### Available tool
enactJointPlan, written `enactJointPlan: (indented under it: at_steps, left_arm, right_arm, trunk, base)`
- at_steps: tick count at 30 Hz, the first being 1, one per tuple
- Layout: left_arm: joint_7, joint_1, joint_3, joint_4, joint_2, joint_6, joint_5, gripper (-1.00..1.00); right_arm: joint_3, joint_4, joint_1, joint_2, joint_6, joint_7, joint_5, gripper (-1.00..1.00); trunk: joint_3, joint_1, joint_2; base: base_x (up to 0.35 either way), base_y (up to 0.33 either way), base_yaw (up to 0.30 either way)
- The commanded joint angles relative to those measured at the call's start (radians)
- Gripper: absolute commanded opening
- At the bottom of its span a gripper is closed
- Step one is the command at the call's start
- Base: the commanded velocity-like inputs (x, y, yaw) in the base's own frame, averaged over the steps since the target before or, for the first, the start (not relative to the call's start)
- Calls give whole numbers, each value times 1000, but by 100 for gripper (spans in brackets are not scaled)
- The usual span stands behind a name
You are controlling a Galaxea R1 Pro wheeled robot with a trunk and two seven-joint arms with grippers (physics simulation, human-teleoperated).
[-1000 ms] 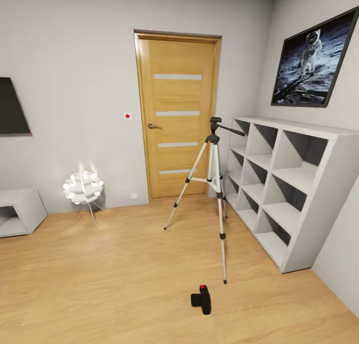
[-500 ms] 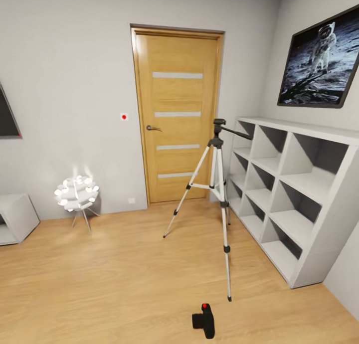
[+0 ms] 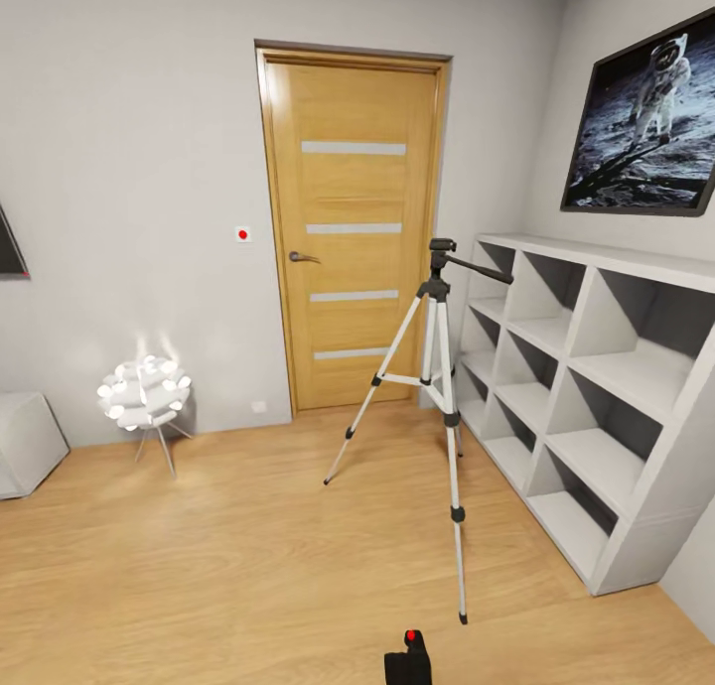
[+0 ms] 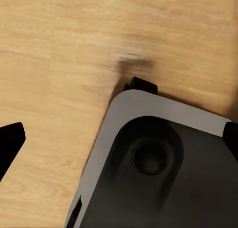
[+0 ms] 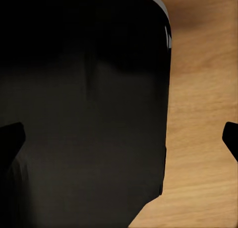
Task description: Attach the digital camera to the camera tripod in the bedroom.
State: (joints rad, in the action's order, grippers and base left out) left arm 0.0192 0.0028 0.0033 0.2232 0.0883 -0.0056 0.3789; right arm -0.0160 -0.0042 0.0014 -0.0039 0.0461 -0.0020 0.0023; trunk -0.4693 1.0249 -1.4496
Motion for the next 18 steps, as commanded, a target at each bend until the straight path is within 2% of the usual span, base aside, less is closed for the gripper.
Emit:
enactJointPlan:
  at_steps: [1,6,18]
  left_arm:
    - [2,0,0,1,0,-1,3,100]
    - [1,0,0,1,1,-1,3,100]
    - [2,0,0,1,0,-1,4,100]
  right_arm:
    - [-2,0,0,0,2,0,1,100]
    - [-2,0,0,-1,0,0,2,100]
    - [-1,0,0,-1,1,0,2,100]
  trunk:
    - [-1,0,0]
    - [-1,0,0]
    - [-1,0,0]
  base:
    - [11,0,0]
    - [5,0,61]
    - [1,0,241]
